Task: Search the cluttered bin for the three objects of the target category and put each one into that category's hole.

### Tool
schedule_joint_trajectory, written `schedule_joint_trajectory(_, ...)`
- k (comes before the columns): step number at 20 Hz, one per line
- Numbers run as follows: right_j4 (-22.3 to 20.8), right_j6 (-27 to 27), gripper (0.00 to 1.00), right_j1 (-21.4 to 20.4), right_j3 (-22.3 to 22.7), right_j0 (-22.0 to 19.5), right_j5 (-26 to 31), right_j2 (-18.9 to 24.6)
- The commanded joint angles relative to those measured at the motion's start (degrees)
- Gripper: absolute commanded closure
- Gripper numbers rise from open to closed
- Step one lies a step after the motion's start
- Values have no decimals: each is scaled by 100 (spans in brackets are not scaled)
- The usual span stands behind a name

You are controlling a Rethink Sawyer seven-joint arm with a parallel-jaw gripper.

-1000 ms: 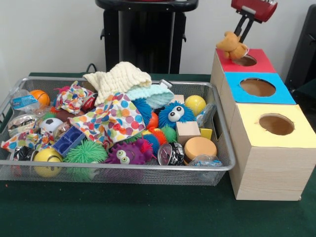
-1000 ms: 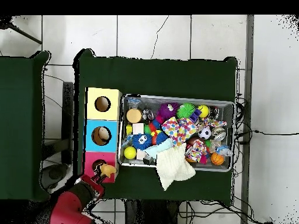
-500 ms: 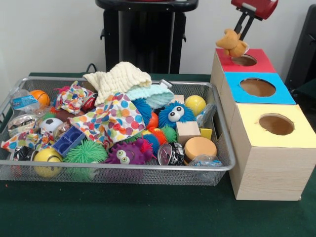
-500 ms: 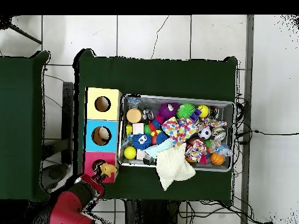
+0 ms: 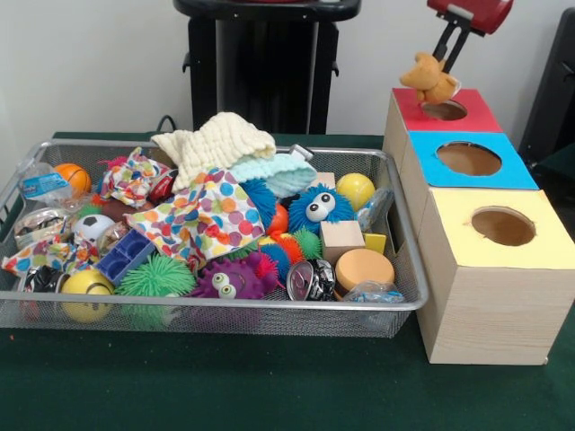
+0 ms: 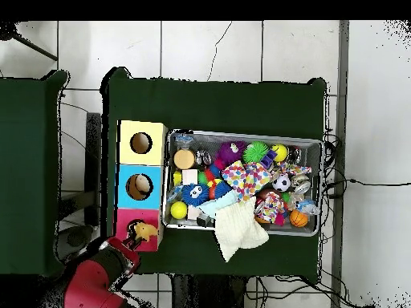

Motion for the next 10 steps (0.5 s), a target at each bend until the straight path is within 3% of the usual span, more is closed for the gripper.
schedule_joint_trajectory(1,267,2141,100,455,-772,-134,930,105)
schedule_joint_trajectory(10,245,2250,100,568,-846,-104,855,139)
